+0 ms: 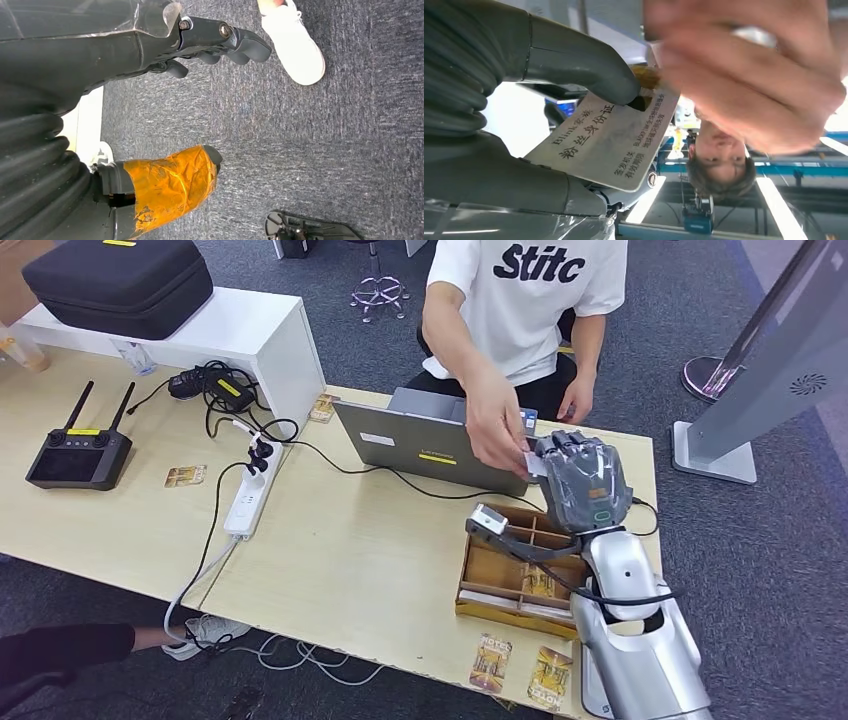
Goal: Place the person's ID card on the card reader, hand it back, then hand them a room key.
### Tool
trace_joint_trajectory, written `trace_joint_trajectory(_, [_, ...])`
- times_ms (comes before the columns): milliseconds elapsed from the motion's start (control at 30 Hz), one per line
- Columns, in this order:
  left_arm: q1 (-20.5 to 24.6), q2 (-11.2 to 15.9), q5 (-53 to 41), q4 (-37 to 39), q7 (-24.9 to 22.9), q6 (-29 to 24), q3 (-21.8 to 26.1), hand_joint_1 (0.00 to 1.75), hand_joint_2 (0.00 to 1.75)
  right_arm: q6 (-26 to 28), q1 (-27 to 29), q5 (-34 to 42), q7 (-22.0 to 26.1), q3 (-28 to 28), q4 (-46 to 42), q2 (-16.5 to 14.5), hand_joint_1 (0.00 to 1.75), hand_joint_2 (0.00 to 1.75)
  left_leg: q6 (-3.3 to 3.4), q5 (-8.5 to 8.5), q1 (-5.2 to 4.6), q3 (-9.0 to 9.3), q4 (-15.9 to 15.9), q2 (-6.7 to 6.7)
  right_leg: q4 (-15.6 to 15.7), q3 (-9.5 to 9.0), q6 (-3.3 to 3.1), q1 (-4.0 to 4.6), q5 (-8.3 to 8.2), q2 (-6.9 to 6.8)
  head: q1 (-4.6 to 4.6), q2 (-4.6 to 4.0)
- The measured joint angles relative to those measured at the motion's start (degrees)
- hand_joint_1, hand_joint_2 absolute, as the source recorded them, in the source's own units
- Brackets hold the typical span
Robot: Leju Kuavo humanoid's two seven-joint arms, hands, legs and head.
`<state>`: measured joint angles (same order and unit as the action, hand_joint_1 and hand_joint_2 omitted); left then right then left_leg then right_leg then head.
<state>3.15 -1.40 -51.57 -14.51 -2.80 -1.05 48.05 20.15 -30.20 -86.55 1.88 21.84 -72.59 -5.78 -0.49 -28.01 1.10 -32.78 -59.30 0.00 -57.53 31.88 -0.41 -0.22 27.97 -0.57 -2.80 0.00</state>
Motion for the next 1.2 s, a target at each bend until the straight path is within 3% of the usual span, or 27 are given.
trace_joint_trajectory(233, [-0.06,-0.69,0.39,0.0,-0.02,-0.93,2.05,0.0,1.75,2.47,10.59,7.54,4.53,-2.77,-13.76,-0.04,1.75,1.75,-0.01,-0.03,0.0,-0.04,0.0,-0.02,0.03,0.03,0.02,0.0,0.03,-0.02,0.0,0.0])
trace_joint_trajectory(533, [-0.2,-1.81,1.04,0.0,-0.02,-2.11,5.72,0.0,1.75,3.93,26.24,19.27,11.22,-11.7,-26.35,-0.05,1.75,1.75,-0.01,-0.05,-0.01,-0.06,0.0,-0.02,0.04,0.05,0.02,-0.01,0.02,-0.03,0.01,0.0])
trace_joint_trajectory(733, [-0.3,-2.47,0.83,0.0,0.03,-2.54,8.09,0.0,1.75,3.0,32.72,24.57,16.31,-21.46,-26.94,-1.26,1.75,1.75,-0.01,-0.04,-0.01,-0.06,0.0,-0.02,0.04,0.04,0.02,-0.01,0.02,-0.04,-0.01,0.0])
trace_joint_trajectory(933, [-0.25,-3.01,0.15,0.0,0.36,-2.69,9.79,0.0,1.75,1.04,34.84,25.73,18.35,-29.62,-23.26,-2.9,1.75,1.75,-0.01,-0.04,-0.01,-0.05,0.01,-0.01,0.04,0.05,0.02,-0.01,0.02,-0.03,0.0,0.0])
trace_joint_trajectory(1200, [-0.18,-3.29,-0.42,0.0,0.5,-2.73,10.92,0.0,1.75,-1.37,35.45,26.36,19.86,-33.53,-19.33,-3.77,1.75,1.75,-0.01,-0.04,-0.01,-0.05,0.01,-0.01,0.04,0.05,0.02,-0.01,0.02,-0.01,-0.02,0.0])
